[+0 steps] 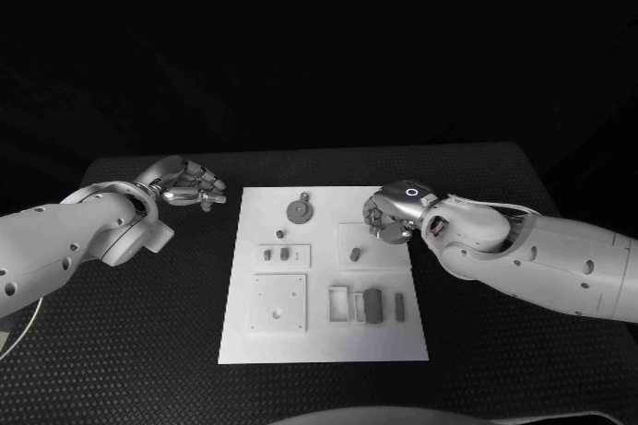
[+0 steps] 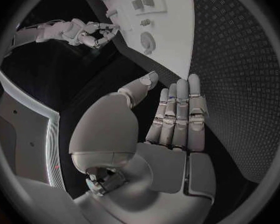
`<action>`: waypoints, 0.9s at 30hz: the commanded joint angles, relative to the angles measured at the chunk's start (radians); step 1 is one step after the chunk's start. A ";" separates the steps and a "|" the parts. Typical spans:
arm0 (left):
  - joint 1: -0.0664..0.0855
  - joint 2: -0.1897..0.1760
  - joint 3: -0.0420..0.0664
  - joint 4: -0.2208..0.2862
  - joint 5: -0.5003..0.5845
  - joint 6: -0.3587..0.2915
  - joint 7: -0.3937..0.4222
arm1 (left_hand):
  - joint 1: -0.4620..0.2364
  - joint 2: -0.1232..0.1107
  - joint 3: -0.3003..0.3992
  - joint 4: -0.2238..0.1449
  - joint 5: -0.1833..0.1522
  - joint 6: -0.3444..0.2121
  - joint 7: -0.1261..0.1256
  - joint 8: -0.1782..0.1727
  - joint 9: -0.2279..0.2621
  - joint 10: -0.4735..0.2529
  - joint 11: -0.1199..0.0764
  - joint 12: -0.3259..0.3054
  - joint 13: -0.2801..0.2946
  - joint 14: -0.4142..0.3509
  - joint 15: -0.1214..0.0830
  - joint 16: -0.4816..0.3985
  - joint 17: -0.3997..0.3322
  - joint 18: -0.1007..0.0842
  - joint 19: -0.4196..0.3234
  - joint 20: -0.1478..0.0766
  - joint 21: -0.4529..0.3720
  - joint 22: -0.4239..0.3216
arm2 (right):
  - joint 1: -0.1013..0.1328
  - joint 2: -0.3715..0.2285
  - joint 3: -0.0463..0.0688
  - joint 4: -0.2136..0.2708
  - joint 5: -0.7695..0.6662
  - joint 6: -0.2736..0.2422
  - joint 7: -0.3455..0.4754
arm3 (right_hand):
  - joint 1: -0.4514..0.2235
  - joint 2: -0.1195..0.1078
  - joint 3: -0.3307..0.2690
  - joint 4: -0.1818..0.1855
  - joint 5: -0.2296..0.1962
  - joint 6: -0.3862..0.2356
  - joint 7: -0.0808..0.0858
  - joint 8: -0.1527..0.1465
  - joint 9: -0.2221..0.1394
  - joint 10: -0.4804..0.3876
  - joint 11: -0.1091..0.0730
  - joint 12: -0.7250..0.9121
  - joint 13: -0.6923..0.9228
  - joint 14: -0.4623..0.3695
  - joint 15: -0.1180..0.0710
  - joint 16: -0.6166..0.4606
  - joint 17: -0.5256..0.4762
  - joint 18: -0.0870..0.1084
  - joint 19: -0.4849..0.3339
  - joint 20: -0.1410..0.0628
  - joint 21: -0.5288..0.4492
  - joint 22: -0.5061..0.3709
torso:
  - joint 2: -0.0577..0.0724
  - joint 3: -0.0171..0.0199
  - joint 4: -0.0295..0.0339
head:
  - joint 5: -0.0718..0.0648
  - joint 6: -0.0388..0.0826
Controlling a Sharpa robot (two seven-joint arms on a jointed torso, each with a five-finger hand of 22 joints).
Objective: Assemble the parts on the task board
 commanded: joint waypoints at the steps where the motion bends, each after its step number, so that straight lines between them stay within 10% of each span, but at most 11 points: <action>1: 0.001 0.001 0.000 0.001 -0.001 0.009 0.010 | -0.002 -0.003 -0.003 0.002 -0.005 -0.007 0.002 0.004 -0.001 -0.008 0.001 -0.002 -0.001 0.006 0.000 -0.005 0.001 0.015 0.009 0.001 -0.006 -0.002 | 0.006 -0.012 0.006 0.018 0.009 0.014 0.003 | 0.003 -0.001 0.001 -0.002 0.007 0.007 0.000 0.003 0.002 0.005 -0.002 -0.001 -0.001 0.000 -0.010 0.006 0.001 0.060 0.001 -0.007 0.003 0.022 | 0.000 -0.0004 0.0001 | -0.001 -0.001; 18: 0.001 0.003 0.000 -0.002 -0.001 0.009 0.011 | 0.000 -0.002 -0.004 0.002 -0.005 -0.007 0.002 0.005 -0.001 -0.008 0.001 -0.001 -0.002 0.006 0.000 -0.006 0.003 0.015 0.009 0.001 -0.007 -0.002 | 0.028 -0.020 0.024 0.078 0.014 0.008 0.004 | 0.003 -0.001 0.001 -0.002 0.007 0.008 -0.001 0.003 0.003 0.007 -0.002 -0.001 -0.001 0.000 -0.011 0.006 0.001 0.060 0.001 -0.008 0.003 0.021 | 0.000 -0.0002 0.0005 | 0.002 0.003; 27: 0.001 0.007 0.000 -0.003 -0.001 0.007 0.014 | 0.000 -0.002 -0.004 0.001 -0.005 -0.008 0.002 0.005 -0.001 -0.008 0.001 -0.001 -0.003 0.007 0.000 -0.007 0.004 0.015 0.010 0.001 -0.007 -0.002 | 0.027 0.042 0.024 0.136 0.023 0.012 0.020 | 0.004 0.000 0.002 -0.002 0.007 0.008 -0.001 0.003 0.003 0.007 -0.003 -0.001 -0.001 0.000 -0.011 0.006 0.002 0.060 0.001 -0.008 0.003 0.021 | -0.001 -0.0006 -0.0003 | 0.031 0.003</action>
